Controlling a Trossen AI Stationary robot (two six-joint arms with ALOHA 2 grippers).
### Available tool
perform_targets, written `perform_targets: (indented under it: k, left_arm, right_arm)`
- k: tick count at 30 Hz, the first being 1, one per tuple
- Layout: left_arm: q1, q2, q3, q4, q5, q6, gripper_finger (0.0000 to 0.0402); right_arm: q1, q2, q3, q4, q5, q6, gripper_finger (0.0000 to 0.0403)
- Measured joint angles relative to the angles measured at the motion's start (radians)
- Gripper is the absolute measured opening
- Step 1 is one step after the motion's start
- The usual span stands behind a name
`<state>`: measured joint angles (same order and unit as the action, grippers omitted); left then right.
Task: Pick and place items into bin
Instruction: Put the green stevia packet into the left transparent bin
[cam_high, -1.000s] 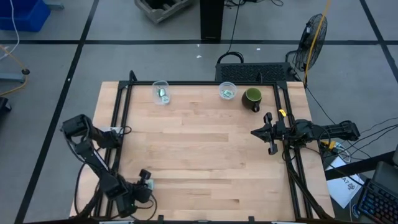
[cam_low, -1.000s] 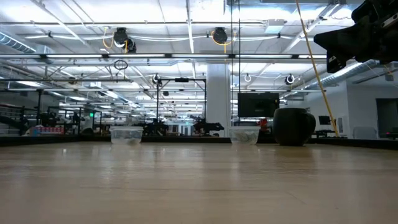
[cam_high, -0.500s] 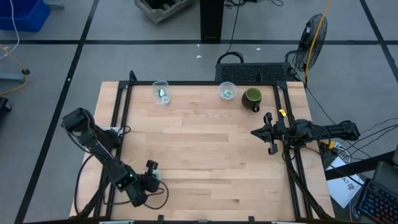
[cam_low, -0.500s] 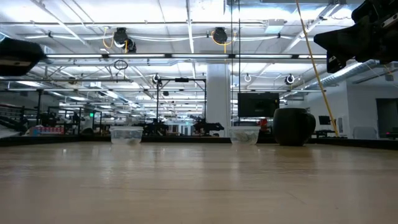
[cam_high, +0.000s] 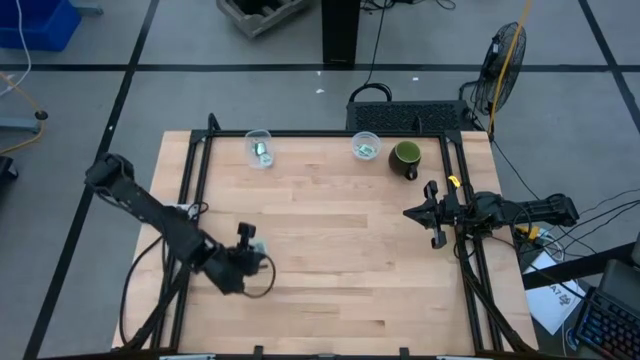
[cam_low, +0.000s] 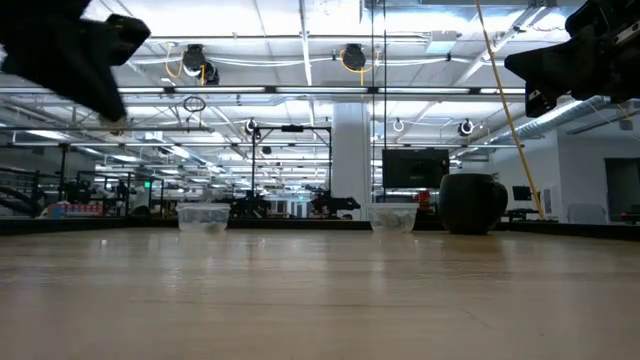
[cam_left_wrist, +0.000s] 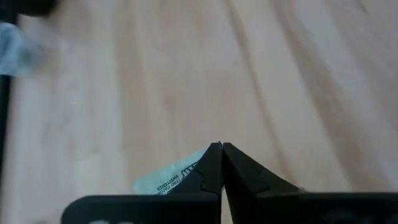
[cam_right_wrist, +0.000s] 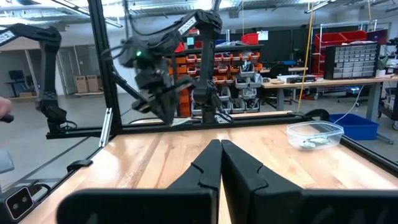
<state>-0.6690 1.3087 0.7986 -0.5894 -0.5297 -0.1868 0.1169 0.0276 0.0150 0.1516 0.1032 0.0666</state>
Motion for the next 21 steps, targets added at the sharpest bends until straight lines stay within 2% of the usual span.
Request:
perform_targets:
  k: [4, 8, 13, 21]
  left_arm:
    - [0.086, -0.079, 0.0, -0.007, -0.011, 0.058, 0.0017]
    - [0.17, -0.153, 0.0, 0.002, -0.035, 0.121, 0.0006]
    - [0.297, -0.229, 0.002, 0.059, -0.083, 0.219, 0.0015]
    - [0.545, -0.319, 0.002, 0.178, -0.076, 0.374, 0.0012]
  right_arm:
    - [0.0, 0.0, 0.0, 0.0, 0.0, 0.0, 0.0004]
    - [0.0, 0.0, 0.0, 0.0, 0.0, 0.0, 0.0004]
    - [0.0, 0.0, 0.0, 0.0, 0.0, 0.0, 0.0004]
    - [0.0, 0.0, 0.0, 0.0, 0.0, 0.0, 0.0004]
